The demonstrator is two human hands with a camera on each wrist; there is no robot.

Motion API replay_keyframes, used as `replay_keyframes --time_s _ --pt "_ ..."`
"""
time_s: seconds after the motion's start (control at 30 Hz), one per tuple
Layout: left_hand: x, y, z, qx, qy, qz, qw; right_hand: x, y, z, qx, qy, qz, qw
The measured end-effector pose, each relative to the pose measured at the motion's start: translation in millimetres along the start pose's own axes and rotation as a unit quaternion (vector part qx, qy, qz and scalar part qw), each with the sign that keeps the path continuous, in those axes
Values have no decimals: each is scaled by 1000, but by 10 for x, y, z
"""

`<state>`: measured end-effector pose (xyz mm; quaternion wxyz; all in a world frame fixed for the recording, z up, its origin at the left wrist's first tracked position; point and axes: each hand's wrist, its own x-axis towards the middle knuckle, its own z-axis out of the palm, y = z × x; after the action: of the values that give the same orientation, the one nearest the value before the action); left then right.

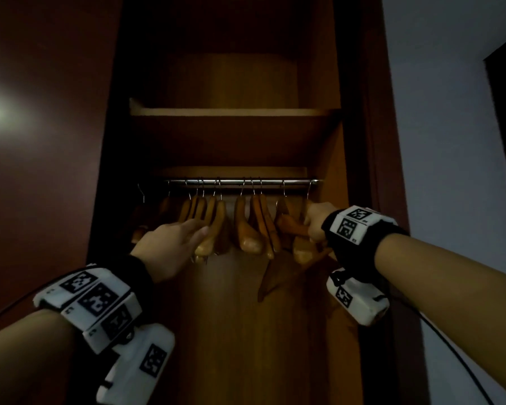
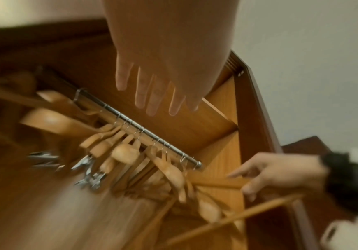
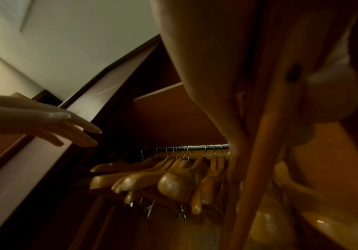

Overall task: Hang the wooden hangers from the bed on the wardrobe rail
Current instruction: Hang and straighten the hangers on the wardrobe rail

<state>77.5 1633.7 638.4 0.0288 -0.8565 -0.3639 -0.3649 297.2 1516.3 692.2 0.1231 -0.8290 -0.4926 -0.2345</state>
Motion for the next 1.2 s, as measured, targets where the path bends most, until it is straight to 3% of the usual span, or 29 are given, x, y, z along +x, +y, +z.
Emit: replay_keyframes --time_s 0.03,0.13,0.47,0.6,0.67,0.77,0.87,0.93,1.0,1.1,1.2 --pt "-137 86 -63 22 -15 4 1000 -86 65 -77 -35 -19 -10 999" --pt "-464 377 -313 30 -13 15 999 -498 265 -291 1 -47 12 999" --pt "-1357 1081 -1096 -120 -18 -44 992 -2101 764 -1123 125 30 -136 982" --pt "-1650 1064 -1256 -252 -70 -43 964 -2547 851 -1328 172 71 -183 965" --pt "-1808 1010 -1333 -323 -47 -8 945 -2664 811 -1390 196 78 -191 959" --pt "-2041 948 -1470 -443 -49 48 894 -2775 674 -1384 205 79 -198 955" --pt "-2246 971 -1616 -520 -158 95 834 -2877 518 -1311 175 78 -200 961" --pt "-2380 1034 -1684 -482 -246 128 831 -2928 411 -1283 130 69 -196 970" --pt "-2490 1079 -1689 -471 -292 137 821 -2963 302 -1272 103 77 -185 974" --pt "-2592 1099 -1670 -528 -265 131 796 -2973 149 -1258 110 136 -135 975" --pt "-2604 1084 -1709 -532 -182 139 816 -3102 -147 -1282 116 166 -81 976"
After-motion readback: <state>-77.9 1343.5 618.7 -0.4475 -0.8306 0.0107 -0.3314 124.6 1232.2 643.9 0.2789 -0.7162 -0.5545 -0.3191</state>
